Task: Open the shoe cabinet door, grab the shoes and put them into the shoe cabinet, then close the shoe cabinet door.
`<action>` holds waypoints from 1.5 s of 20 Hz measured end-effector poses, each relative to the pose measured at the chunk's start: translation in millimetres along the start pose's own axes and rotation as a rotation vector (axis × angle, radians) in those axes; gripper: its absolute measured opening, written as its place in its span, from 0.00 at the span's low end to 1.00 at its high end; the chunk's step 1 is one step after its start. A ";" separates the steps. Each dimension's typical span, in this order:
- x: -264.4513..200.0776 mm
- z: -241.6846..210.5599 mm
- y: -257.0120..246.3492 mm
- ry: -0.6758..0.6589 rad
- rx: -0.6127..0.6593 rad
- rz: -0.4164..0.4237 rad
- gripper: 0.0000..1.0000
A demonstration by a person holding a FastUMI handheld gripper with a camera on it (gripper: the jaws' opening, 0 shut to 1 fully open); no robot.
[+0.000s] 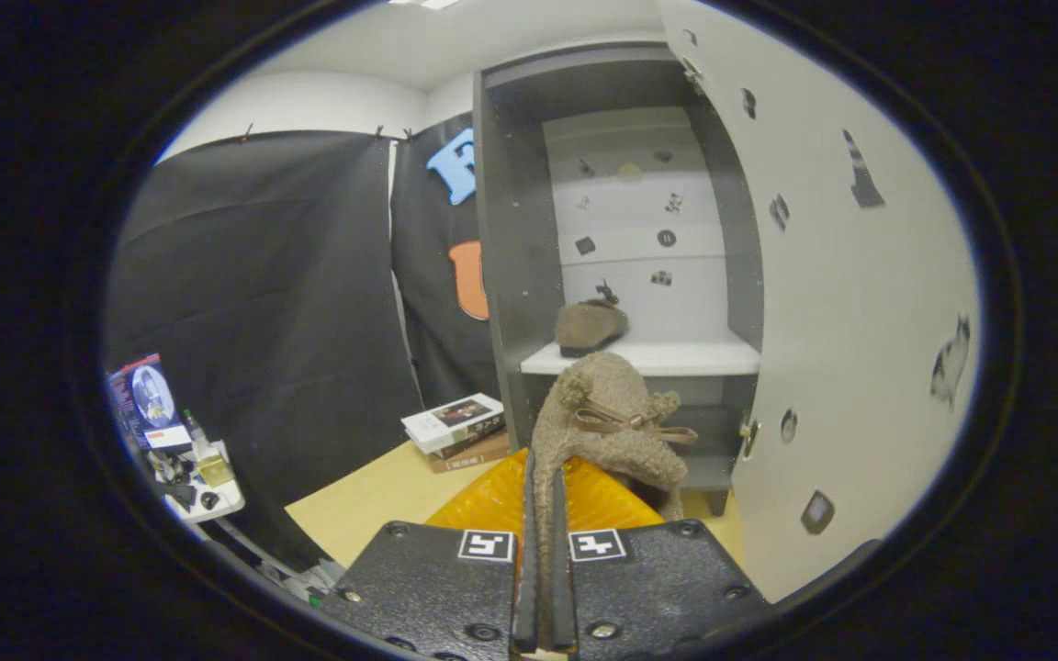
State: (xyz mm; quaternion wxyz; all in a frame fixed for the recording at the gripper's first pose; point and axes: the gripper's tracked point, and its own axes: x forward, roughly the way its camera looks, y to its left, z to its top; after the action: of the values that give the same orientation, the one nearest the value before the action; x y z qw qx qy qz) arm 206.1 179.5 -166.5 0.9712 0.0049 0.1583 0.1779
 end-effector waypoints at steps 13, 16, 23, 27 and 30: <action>40.8 149.3 -41.1 -0.068 -0.077 -0.201 0.09; 72.0 154.5 -49.2 -0.030 -0.033 -0.207 0.09; 180.9 136.0 -107.1 0.080 -0.055 -0.272 0.09; 238.3 115.4 -148.9 0.117 -0.119 -0.341 0.09; 267.6 114.6 -171.8 0.082 -0.171 -0.381 0.09</action>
State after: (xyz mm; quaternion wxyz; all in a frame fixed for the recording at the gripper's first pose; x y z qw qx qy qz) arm 537.9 116.9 -150.8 0.9769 -0.1148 0.1800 0.0038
